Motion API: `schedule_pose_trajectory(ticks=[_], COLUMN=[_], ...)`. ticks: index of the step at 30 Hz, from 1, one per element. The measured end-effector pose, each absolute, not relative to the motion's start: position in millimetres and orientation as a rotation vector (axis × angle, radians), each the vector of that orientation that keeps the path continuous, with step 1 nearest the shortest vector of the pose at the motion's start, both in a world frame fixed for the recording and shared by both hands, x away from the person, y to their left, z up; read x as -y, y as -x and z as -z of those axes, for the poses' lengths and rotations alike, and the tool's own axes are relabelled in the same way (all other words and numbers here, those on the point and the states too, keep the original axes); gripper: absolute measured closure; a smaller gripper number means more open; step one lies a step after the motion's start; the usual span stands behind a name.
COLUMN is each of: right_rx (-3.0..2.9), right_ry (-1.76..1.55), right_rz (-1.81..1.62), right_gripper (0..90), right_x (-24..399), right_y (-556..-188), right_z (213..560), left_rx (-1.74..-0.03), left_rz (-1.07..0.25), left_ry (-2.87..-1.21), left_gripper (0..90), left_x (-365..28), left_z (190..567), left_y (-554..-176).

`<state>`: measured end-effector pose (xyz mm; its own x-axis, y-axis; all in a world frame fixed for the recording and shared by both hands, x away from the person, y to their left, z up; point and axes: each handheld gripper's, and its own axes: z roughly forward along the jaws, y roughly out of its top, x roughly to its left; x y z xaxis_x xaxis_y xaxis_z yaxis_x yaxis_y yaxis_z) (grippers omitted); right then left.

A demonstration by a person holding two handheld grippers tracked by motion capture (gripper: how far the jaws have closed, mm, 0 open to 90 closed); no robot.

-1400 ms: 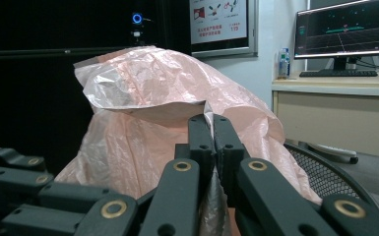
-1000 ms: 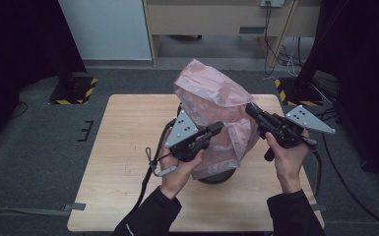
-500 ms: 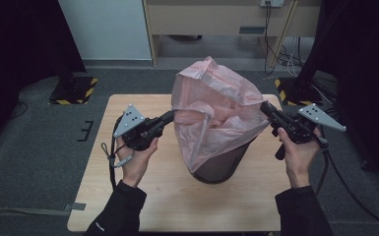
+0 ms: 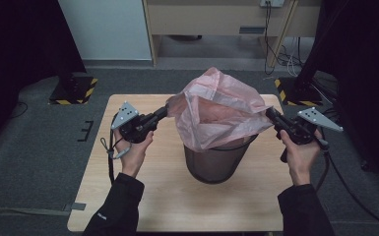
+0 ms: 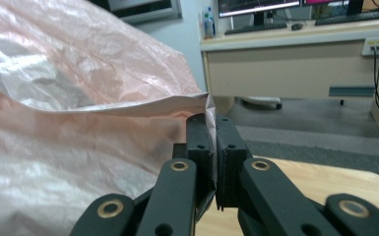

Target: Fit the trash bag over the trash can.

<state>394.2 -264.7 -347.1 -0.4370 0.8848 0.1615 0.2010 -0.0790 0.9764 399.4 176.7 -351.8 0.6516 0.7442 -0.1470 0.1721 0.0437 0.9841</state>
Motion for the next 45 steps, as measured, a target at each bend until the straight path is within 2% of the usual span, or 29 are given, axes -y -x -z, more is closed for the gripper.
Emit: schedule_pose_trajectory(ticks=[4,8,14,23,25,26,28,29,30,33,39,45], right_rx=[-1.623,-1.619,-1.654,-1.655,-1.666,-1.673,-1.684,-1.678,-1.671,-1.627,-1.584,-1.598], right_ry=[-1.141,-1.054,-0.97,-0.963,-0.977,-0.982,-0.979,-0.985,-0.994,-1.01,-1.027,-1.02], right_rz=[-1.598,-1.637,-1.645,-1.666,-1.668,-1.668,-1.674,-1.682,-1.693,-1.725,-1.744,-1.748], right_gripper=[80.6,65.9,52.2,33.4,35.6,39.9,53.8,57.4,66.1,77.2,84.4,85.5], right_x=[264.8,266.9,260.6,248.4,247.1,246.5,247.1,247.5,248.6,251.3,251.0,246.2], right_y=[-392.4,-384.7,-373.2,-360.0,-356.9,-355.9,-354.9,-355.3,-356.2,-360.2,-373.6,-380.2], right_z=[349.5,340.9,325.4,318.6,322.2,324.6,329.4,330.9,332.6,333.8,332.2,333.6], left_rx=[-0.81,-0.829,-0.819,-0.805,-0.835,-0.85,-0.857,-0.856,-0.853,-0.833,-0.829,-0.851], left_rz=[-0.483,-0.476,-0.484,-0.461,-0.453,-0.429,-0.398,-0.381,-0.374,-0.372,-0.375,-0.374], left_ry=[-1.452,-1.396,-1.356,-1.422,-1.445,-1.443,-1.435,-1.437,-1.437,-1.446,-1.417,-1.39], left_gripper=[88.2,73.3,56.7,50.5,50.5,50.6,50.5,50.7,51.1,52.7,53.0,49.7], left_x=[-177.5,-184.5,-184.2,-158.6,-155.4,-154.5,-152.7,-150.7,-149.1,-140.0,-134.1,-134.2], left_z=[352.9,343.8,328.4,326.8,333.9,337.9,344.8,348.6,350.3,352.3,343.2,340.3], left_y=[-397.1,-387.7,-363.1,-324.1,-326.3,-328.8,-332.7,-334.2,-334.7,-338.2,-349.9,-359.1])
